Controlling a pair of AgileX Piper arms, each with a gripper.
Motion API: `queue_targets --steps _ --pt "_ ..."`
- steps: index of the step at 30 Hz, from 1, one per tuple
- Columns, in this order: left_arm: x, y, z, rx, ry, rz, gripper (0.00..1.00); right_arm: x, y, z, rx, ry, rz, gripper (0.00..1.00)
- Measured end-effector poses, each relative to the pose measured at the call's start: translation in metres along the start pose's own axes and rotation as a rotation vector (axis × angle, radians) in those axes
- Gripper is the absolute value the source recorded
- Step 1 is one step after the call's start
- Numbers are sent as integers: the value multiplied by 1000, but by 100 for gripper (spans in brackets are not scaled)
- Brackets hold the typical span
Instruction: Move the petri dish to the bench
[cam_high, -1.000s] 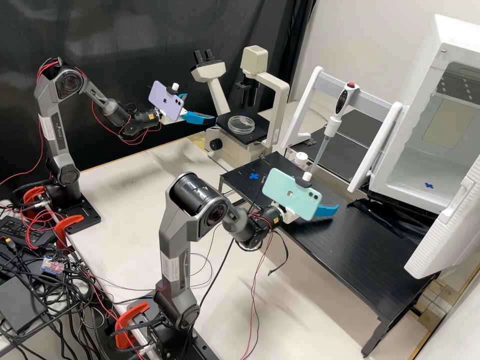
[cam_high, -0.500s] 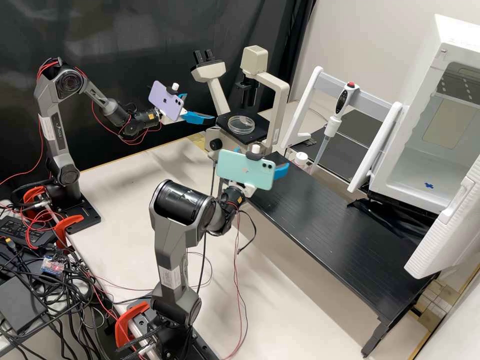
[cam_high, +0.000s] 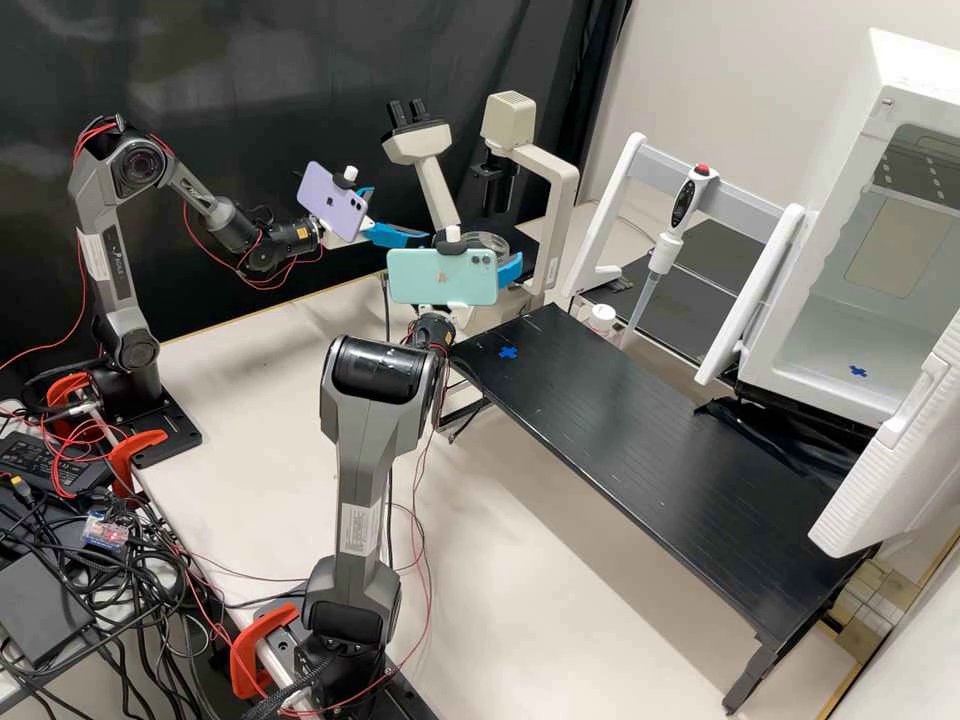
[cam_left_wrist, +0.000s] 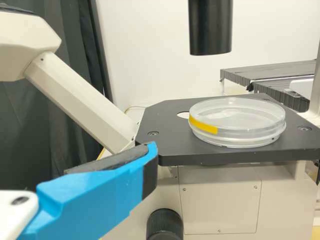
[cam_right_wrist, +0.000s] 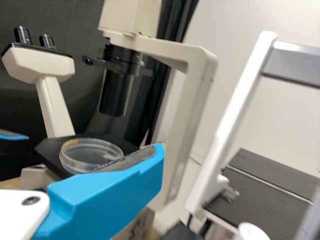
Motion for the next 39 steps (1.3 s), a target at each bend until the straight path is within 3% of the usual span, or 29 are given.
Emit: queue_targets --steps 6,14,26,32,39 --pt "0 0 0 0 0 0 100 38 -2 -13 -28 4 -40 100" --pt "0 0 0 0 0 0 100 80 -9 -15 -12 -31 -129 100" --pt "0 0 0 0 0 0 100 128 -4 10 81 -111 -200 100" --pt "0 0 0 0 0 0 100 137 -7 15 101 -120 -218 100" --pt "0 0 0 0 0 0 100 141 -11 16 99 -124 -230 100"
